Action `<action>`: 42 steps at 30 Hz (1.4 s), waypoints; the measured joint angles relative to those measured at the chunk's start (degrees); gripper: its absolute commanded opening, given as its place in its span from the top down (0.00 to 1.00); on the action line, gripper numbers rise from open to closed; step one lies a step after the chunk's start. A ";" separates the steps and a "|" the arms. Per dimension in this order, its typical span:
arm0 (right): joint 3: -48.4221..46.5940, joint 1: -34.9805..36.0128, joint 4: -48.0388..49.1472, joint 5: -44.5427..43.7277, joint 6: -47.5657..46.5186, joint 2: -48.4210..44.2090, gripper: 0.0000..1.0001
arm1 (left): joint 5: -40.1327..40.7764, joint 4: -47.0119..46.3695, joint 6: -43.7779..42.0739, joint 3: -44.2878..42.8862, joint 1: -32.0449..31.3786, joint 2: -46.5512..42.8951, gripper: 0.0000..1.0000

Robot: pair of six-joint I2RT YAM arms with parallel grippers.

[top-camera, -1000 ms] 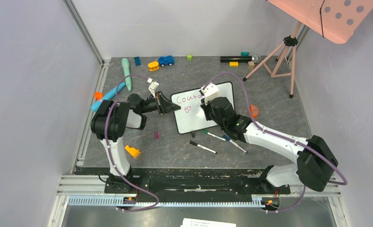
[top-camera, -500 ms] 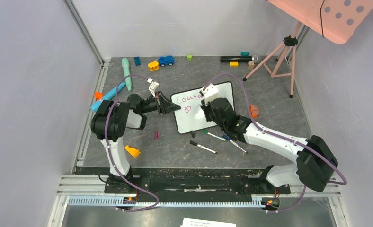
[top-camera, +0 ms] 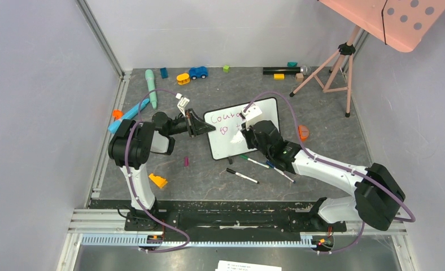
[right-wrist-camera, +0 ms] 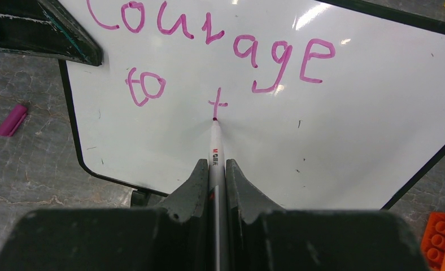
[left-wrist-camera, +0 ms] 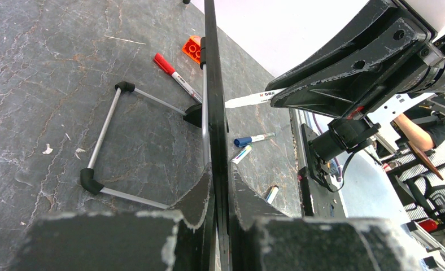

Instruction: Write a sentence on the whiteboard

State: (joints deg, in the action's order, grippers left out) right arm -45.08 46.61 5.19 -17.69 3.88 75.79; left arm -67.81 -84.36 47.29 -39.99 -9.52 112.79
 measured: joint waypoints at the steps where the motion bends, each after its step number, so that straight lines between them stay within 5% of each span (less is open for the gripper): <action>1: 0.00 0.00 -0.02 -0.07 0.00 0.00 1.00 | 0.00 0.00 0.00 0.00 0.00 0.00 0.98; 42: 0.00 -2.16 -1.20 0.76 -0.04 -3.52 1.00 | -0.20 -0.02 0.00 -0.04 0.00 0.00 0.98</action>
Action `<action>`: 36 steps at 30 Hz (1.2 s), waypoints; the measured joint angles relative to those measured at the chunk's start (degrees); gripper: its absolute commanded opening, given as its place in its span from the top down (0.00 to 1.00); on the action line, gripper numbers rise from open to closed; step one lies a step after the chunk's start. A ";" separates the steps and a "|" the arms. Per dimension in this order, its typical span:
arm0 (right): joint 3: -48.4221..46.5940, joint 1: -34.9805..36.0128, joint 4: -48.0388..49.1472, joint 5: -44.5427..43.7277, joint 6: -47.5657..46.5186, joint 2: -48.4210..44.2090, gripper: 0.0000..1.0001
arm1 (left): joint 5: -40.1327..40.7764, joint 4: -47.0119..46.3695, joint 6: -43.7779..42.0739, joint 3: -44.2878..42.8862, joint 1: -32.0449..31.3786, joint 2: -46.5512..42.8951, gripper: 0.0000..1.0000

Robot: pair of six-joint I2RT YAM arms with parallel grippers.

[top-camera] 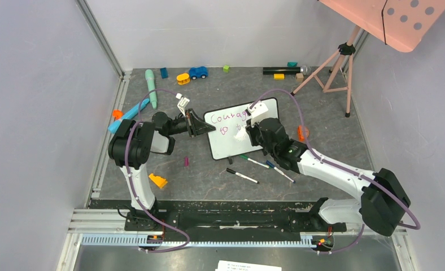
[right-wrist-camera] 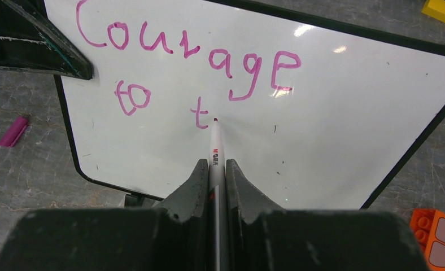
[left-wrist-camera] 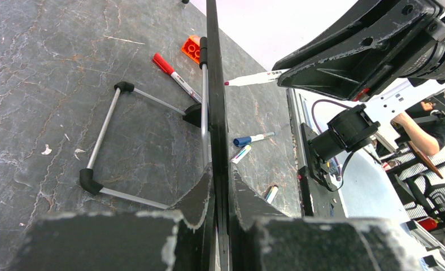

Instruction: Write a sentence on the whiteboard

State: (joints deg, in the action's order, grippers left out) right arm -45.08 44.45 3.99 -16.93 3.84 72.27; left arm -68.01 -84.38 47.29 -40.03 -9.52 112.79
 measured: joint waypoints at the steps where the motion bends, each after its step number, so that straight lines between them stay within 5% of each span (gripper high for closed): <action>1: 0.00 0.00 0.00 0.17 0.00 0.26 1.00 | 0.00 0.00 0.00 0.00 0.00 0.00 0.98; 36: -1.46 0.07 -0.24 -0.52 -0.28 3.23 1.00 | 0.26 0.07 0.02 0.00 0.02 0.00 0.98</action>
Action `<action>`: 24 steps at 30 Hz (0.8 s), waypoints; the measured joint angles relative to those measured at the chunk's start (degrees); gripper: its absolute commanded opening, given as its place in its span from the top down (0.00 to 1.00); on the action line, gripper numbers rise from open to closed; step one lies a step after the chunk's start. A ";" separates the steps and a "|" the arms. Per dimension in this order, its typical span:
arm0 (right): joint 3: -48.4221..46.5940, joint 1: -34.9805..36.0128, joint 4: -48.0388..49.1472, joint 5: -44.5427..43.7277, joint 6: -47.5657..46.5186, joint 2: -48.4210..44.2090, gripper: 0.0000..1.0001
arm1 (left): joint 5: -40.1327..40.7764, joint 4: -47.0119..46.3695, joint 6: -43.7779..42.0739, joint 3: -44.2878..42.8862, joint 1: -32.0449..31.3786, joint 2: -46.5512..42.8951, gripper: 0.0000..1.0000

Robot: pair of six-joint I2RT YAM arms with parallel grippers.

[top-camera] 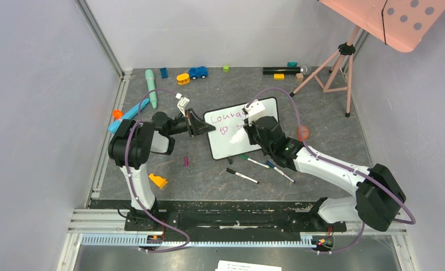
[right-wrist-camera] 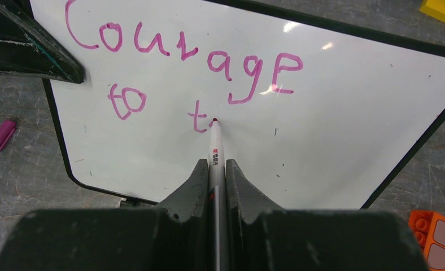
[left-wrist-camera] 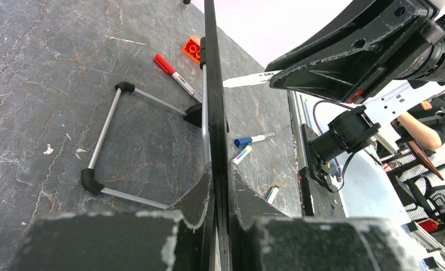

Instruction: Write a sentence on the whiteboard

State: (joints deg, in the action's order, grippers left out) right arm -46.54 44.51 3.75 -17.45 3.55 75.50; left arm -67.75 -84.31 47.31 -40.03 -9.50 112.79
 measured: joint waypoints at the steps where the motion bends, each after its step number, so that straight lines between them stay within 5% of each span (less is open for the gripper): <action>1: -0.24 -0.02 0.00 -0.31 -0.11 0.02 1.00 | 0.00 0.00 -0.02 0.00 0.00 0.00 0.98; 24: 0.74 -0.11 0.39 -0.37 0.04 -0.44 1.00 | -0.02 0.02 0.00 0.00 0.00 0.00 0.98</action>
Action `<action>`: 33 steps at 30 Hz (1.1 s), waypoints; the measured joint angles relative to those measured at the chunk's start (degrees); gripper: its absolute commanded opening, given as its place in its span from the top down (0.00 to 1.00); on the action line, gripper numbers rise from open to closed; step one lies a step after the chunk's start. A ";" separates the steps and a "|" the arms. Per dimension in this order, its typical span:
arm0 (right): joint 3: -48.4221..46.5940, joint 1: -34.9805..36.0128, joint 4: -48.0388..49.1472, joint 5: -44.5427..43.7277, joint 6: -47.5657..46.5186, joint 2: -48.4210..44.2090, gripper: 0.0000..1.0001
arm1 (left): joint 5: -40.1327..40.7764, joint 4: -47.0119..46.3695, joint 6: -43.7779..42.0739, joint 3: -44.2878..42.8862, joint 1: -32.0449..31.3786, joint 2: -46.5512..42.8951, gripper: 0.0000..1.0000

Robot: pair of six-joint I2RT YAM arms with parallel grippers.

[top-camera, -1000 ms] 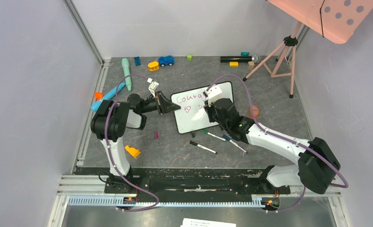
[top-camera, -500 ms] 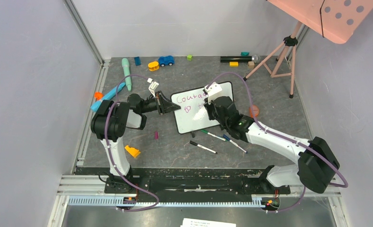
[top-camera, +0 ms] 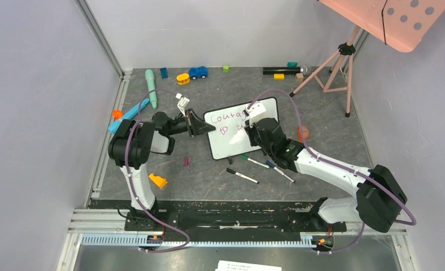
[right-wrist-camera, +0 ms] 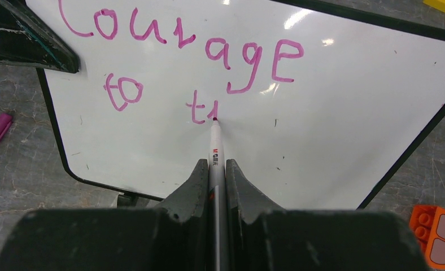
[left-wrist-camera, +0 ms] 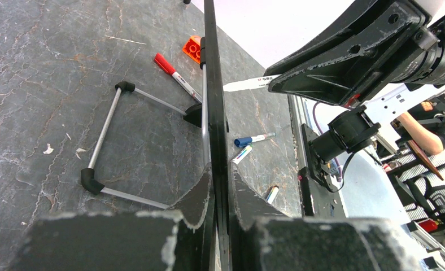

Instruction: Write a sentence on the whiteboard

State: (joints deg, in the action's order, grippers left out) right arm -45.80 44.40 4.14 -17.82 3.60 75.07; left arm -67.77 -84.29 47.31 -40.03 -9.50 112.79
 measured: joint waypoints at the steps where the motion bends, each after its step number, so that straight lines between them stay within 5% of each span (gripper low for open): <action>1: 0.35 0.00 0.07 0.07 0.07 -0.15 1.00 | 0.00 0.00 0.00 0.00 0.00 0.00 0.98; 33: -0.39 -0.66 -0.48 -0.20 0.11 -0.20 1.00 | 0.02 0.00 0.00 0.00 0.00 0.00 0.98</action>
State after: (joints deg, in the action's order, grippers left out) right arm -46.19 43.75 3.66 -18.02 3.70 74.87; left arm -67.75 -84.29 47.31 -40.03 -9.50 112.79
